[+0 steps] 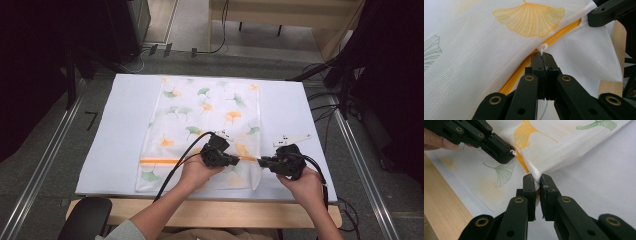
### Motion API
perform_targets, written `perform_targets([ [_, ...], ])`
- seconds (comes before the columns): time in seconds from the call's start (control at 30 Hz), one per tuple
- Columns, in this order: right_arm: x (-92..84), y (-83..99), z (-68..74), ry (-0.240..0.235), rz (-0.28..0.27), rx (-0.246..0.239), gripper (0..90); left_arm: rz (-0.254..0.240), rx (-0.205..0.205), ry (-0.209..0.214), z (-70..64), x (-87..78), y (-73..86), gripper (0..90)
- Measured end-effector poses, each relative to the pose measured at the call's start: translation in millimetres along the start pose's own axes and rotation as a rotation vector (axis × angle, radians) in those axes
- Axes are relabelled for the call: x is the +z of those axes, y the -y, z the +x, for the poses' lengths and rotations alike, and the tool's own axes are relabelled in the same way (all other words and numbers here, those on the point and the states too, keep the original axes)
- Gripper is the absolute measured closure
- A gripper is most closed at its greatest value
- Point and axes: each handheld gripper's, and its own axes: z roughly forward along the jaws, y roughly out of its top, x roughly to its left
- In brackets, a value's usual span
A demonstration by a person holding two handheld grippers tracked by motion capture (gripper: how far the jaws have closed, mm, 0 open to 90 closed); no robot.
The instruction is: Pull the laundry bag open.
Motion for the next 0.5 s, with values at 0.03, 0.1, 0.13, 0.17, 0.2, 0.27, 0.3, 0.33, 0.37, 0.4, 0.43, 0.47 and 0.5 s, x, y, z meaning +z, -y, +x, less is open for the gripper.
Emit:
perform_targets([
  [0.03, 0.0, -0.1, 0.1, 0.000, 0.001, -0.001, 85.5, 0.000, 0.002, -0.002, 0.0, 0.0, 0.0, 90.0],
  [0.1, 0.1, -0.1, 0.2, 0.000, -0.001, -0.001, 85.5, -0.014, 0.011, -0.016, -1.7, 0.0, 0.4, 90.0],
  [0.13, -0.2, -0.2, 0.1, 0.000, -0.001, -0.002, 85.5, -0.014, 0.013, -0.018, -1.9, 0.0, 0.4, 90.0],
  [0.17, -0.3, -0.2, 0.1, 0.000, -0.001, -0.002, 85.5, -0.013, 0.017, -0.017, -1.9, 0.0, 0.4, 90.0],
  [0.2, -0.3, -0.2, 0.1, 0.001, -0.001, -0.002, 85.5, -0.013, 0.018, -0.018, -1.8, 0.0, 0.4, 90.0],
  [0.27, -0.2, -0.1, 0.0, 0.001, -0.001, -0.001, 85.5, -0.016, 0.019, -0.014, -1.5, 0.5, 0.7, 90.0],
  [0.3, -0.2, -0.1, 0.0, 0.002, 0.000, -0.001, 85.5, -0.018, 0.019, -0.015, -1.3, 0.5, 0.7, 89.9],
  [0.33, -0.1, -0.1, 0.0, 0.000, -0.001, -0.001, 85.5, -0.023, 0.020, -0.015, -1.2, 0.3, 0.9, 89.9],
  [0.37, -0.2, -0.1, 0.0, 0.001, -0.001, -0.001, 85.5, -0.025, 0.020, -0.016, -1.1, 0.3, 0.9, 89.8],
  [0.4, -0.3, -0.2, 0.0, 0.001, -0.001, -0.001, 85.5, -0.030, 0.022, -0.020, -1.3, 0.2, 1.1, 89.8],
  [0.43, -0.5, -0.2, -0.2, 0.001, -0.003, -0.002, 85.5, -0.031, 0.020, -0.017, -1.2, 0.3, 1.1, 89.8],
  [0.47, -0.6, -0.2, -0.3, 0.002, -0.003, 0.000, 85.5, -0.037, 0.018, -0.019, -1.5, 0.3, 1.2, 89.8],
  [0.5, -0.5, 0.0, -0.4, 0.000, -0.005, 0.001, 85.5, -0.042, 0.018, -0.023, -2.1, -0.2, 1.4, 89.8],
])
